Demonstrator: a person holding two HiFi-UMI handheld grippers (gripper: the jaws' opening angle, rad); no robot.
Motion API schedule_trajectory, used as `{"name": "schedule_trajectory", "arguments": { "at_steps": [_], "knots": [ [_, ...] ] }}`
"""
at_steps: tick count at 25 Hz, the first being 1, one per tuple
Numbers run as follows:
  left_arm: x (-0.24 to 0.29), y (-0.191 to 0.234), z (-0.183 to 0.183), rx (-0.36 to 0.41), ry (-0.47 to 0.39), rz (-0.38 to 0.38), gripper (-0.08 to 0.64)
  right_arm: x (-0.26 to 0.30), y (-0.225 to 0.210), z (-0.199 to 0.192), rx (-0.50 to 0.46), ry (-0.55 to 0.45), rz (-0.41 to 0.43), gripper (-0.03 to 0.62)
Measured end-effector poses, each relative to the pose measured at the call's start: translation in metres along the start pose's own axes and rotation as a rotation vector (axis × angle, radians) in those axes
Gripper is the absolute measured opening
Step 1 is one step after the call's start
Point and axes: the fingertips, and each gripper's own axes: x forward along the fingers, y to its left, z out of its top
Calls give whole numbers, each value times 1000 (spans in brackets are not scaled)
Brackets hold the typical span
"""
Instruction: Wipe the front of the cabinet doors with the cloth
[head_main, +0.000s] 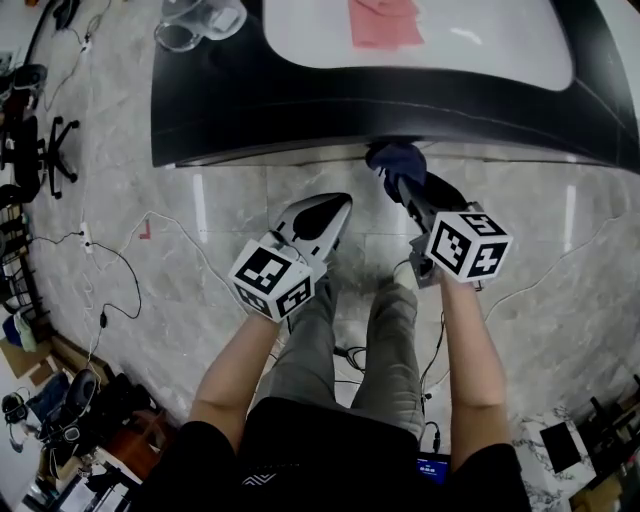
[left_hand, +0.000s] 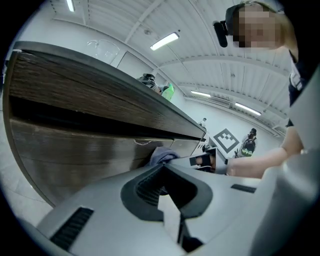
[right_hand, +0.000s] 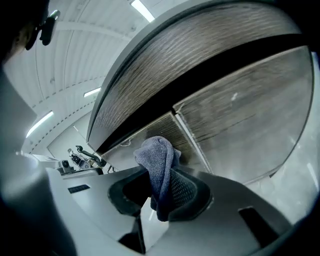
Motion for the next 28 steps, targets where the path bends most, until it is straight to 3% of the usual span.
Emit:
{"name": "schedule_trajectory", "arguments": {
  "at_steps": [7,16,28],
  "knots": [
    [21,-10,-3,-11,1,-5,-2,-13,-24,3,18,3,-19,86],
    [17,-14,-11,-42,-25,-6,-2,-1,13,-42,-28,98,66,86],
    [-76,89,-30,-112,-73,167,-2,90,109,-94,-67,211,175,86]
  ]
}}
